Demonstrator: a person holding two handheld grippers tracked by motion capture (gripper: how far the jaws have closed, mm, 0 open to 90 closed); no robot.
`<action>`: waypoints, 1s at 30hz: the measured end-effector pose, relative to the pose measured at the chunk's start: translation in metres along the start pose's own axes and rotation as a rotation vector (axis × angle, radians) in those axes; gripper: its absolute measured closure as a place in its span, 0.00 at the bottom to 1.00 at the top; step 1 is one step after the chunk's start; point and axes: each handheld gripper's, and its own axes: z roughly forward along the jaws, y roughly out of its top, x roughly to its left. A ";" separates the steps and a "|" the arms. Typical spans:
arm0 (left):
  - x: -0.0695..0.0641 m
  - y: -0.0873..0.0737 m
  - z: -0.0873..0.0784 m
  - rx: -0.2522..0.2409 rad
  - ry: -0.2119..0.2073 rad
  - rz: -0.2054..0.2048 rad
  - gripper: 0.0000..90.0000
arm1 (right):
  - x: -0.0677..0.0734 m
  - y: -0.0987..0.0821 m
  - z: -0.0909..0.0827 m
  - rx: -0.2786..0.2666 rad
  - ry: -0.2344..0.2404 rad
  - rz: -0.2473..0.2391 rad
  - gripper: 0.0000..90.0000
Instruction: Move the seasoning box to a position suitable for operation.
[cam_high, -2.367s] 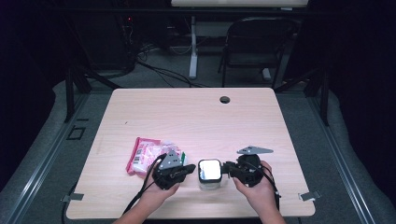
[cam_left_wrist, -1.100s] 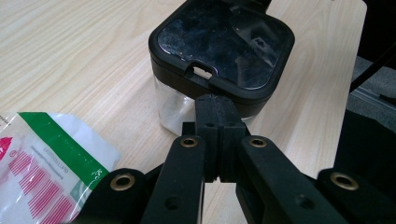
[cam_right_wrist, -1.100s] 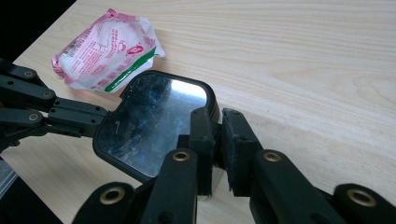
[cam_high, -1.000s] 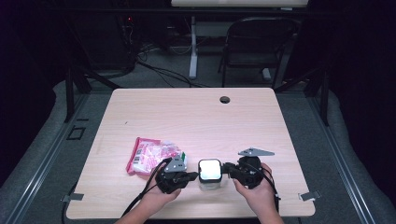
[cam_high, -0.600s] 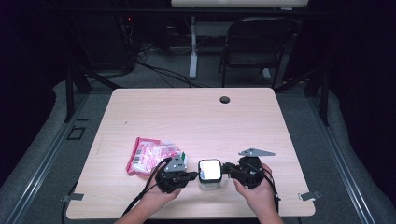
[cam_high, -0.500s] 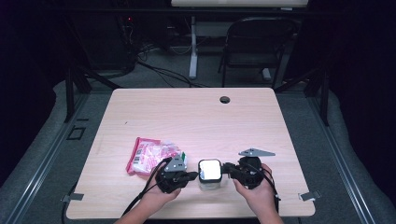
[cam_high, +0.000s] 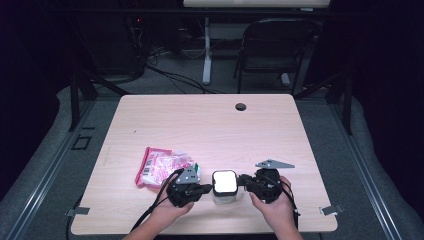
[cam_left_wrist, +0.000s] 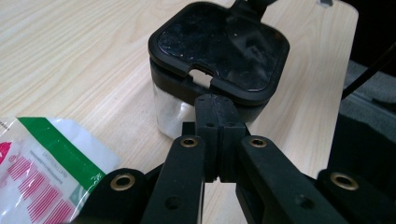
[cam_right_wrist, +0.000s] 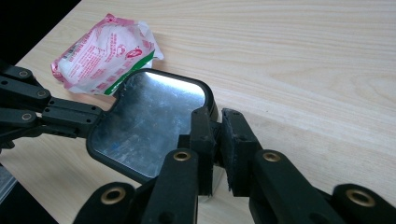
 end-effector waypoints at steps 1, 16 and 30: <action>0.000 0.000 0.000 -0.011 -0.012 -0.007 1.00 | 0.000 0.000 0.000 -0.001 -0.003 -0.001 0.93; -0.003 0.005 -0.002 -0.023 -0.007 0.001 1.00 | 0.002 -0.002 -0.002 -0.014 -0.013 -0.028 0.86; -0.004 0.020 0.000 -0.042 -0.024 0.011 1.00 | 0.017 -0.009 -0.019 -0.020 0.016 -0.114 0.74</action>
